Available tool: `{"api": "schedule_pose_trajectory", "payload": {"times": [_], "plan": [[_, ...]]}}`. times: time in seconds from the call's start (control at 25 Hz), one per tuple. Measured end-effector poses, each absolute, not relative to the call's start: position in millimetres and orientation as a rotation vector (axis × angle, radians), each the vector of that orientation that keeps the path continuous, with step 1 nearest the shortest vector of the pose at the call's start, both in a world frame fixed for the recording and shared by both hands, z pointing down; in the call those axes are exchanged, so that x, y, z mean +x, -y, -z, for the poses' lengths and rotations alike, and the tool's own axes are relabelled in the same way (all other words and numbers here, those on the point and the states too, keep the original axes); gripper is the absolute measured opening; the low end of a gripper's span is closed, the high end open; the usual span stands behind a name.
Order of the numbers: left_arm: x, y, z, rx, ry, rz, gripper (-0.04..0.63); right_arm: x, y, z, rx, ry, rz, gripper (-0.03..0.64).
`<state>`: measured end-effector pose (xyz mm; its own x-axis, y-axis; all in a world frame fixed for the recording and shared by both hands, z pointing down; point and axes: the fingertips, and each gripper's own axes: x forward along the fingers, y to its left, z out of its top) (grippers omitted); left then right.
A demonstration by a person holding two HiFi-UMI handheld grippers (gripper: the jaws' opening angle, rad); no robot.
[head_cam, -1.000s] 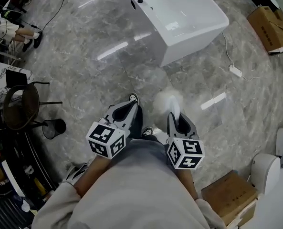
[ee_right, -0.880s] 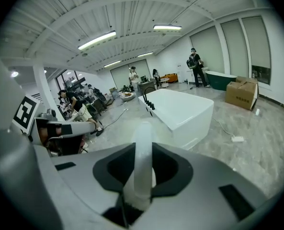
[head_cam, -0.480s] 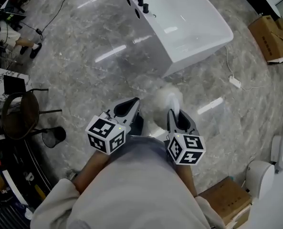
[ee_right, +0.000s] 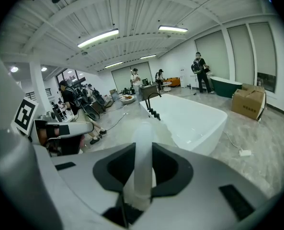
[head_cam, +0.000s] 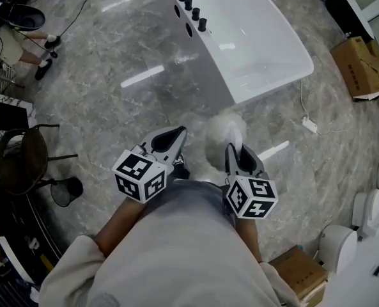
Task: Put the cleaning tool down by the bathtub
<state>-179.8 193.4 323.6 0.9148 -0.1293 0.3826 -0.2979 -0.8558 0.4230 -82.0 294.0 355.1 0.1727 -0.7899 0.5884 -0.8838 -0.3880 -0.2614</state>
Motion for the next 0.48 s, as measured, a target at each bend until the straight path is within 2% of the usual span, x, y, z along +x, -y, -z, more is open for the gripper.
{"api": "schedule_pose_trajectory", "payload": {"times": [0.48], "plan": [[-198, -160, -335, 2.552, 0.346, -0.458, 0.009, -81, -252, -361, 2.269, 1.657, -1.022, 0.074]]}}
